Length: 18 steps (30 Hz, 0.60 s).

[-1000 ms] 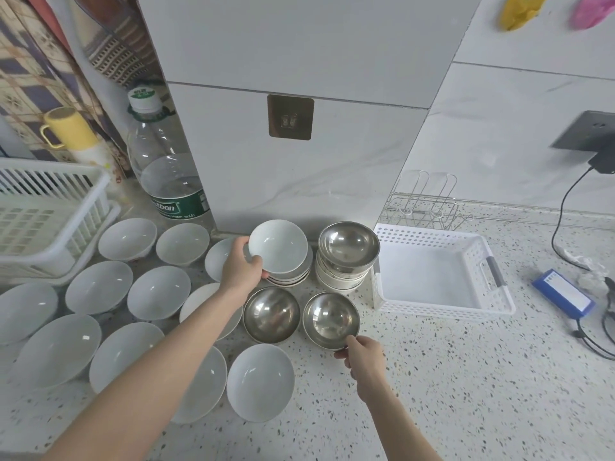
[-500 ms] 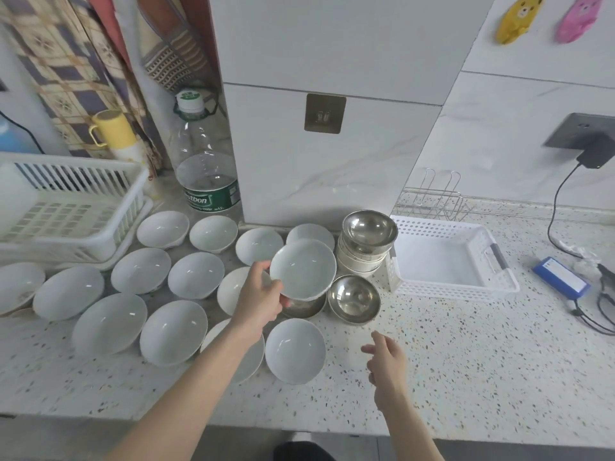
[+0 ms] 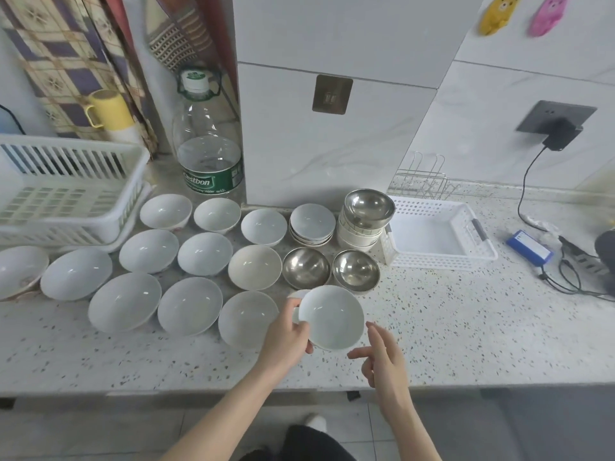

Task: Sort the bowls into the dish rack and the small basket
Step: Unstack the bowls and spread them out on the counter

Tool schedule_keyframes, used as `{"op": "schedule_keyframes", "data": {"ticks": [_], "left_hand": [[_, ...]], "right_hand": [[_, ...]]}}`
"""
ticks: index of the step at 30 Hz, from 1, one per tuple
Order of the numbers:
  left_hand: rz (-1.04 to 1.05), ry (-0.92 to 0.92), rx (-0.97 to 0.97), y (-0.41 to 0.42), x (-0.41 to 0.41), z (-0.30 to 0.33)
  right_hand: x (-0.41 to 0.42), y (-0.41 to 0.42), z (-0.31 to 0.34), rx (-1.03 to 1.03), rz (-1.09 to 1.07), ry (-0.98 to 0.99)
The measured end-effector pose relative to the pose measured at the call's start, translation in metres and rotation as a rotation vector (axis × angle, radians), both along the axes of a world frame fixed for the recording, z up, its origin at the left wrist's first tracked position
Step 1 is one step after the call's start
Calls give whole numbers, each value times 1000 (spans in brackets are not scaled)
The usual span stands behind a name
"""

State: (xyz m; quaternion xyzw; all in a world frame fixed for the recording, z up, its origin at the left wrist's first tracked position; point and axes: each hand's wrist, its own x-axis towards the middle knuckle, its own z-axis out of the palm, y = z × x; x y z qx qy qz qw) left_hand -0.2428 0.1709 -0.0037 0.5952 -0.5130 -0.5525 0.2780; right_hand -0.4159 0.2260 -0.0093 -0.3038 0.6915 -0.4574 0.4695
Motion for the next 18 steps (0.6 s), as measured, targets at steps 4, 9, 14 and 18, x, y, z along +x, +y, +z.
{"op": "schedule_keyframes", "data": {"ticks": [4,9,14,18], "left_hand": [[-52,-36,9,-1,-13,-2],[-82,-71,3,-10,-38,-7],[-113,-96,-6,-20,-64,-17],[-188,-201,-7,-25,-76,-25]], "right_hand": [[-8,1,-2,5,12,9],[-27,-11,-9,53,50,110],[-53,-21,-16,116,113,226],[-68,-27,-23,165,149,257]]}}
